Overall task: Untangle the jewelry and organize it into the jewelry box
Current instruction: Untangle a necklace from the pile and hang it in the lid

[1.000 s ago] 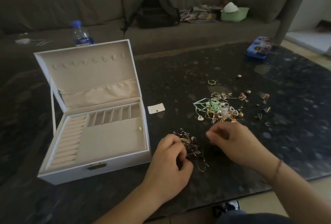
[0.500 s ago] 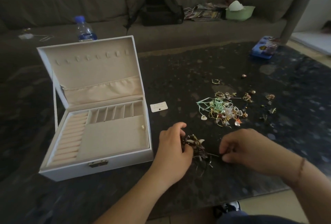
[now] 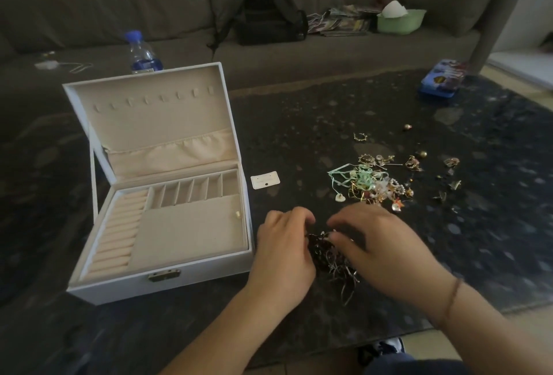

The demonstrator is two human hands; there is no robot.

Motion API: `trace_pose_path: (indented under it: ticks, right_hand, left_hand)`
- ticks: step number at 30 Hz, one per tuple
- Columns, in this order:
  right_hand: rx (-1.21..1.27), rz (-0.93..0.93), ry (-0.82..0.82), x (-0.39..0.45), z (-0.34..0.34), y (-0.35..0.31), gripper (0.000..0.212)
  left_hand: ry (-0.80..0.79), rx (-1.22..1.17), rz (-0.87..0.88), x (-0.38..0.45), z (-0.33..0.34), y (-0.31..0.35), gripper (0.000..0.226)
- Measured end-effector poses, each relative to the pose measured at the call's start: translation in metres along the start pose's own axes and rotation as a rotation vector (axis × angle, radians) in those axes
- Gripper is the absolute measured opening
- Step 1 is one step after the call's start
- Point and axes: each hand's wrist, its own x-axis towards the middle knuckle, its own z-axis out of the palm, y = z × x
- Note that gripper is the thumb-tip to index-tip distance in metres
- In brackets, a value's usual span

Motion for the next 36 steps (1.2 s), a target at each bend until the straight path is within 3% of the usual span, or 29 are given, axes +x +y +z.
trace_pose_path:
  ticks: [3,8,11,14,19,21,23,26,29,31,33,36]
  right_hand:
    - [0.061,-0.052,0.002,0.002,0.006,0.0,0.039]
    - [0.345,-0.054,0.022,0.008,0.009,-0.004,0.008]
    - [0.515,0.032,-0.013,0.012,0.005,-0.005,0.012]
    - [0.443,0.019,-0.048,0.013,0.005,-0.003,0.01]
    - [0.326,0.045,-0.026,0.011,-0.001,-0.001,0.013]
    - [0.115,-0.016,0.0,0.01,-0.006,0.0,0.013]
    - [0.019,-0.068,-0.01,0.008,-0.012,-0.001,0.013]
    - [0.287,0.009,0.022,0.007,-0.018,0.007,0.017]
    - [0.442,0.179,0.053,0.007,-0.02,0.012,0.013]
    - [0.314,0.209,0.038,0.007,-0.015,0.015,0.011]
    - [0.255,0.235,0.049,0.007,-0.012,0.015,0.009]
    - [0.204,0.277,0.043,0.006,-0.016,0.018,0.009]
  left_hand:
    - [0.098,-0.35,-0.029,0.004,-0.01,0.008,0.031]
    - [0.056,-0.748,-0.032,0.019,-0.033,0.023,0.032]
    - [0.041,-0.898,-0.018,0.027,-0.047,0.031,0.028]
    - [0.036,-0.986,0.011,0.036,-0.06,0.037,0.027]
    - [0.242,-1.117,0.023,0.05,-0.085,0.033,0.024]
    - [0.27,-1.069,0.04,0.051,-0.09,0.027,0.024]
    - [0.207,-0.818,0.024,0.051,-0.085,0.022,0.025]
    - [-0.017,-0.218,0.028,0.045,-0.062,0.014,0.027]
    - [-0.1,0.064,0.079,0.031,-0.036,0.013,0.026]
    - [-0.066,0.127,0.11,0.02,-0.019,0.013,0.033]
    - [0.012,0.094,0.177,0.01,-0.007,0.014,0.022]
    - [-0.019,0.023,0.203,0.001,0.008,0.012,0.015]
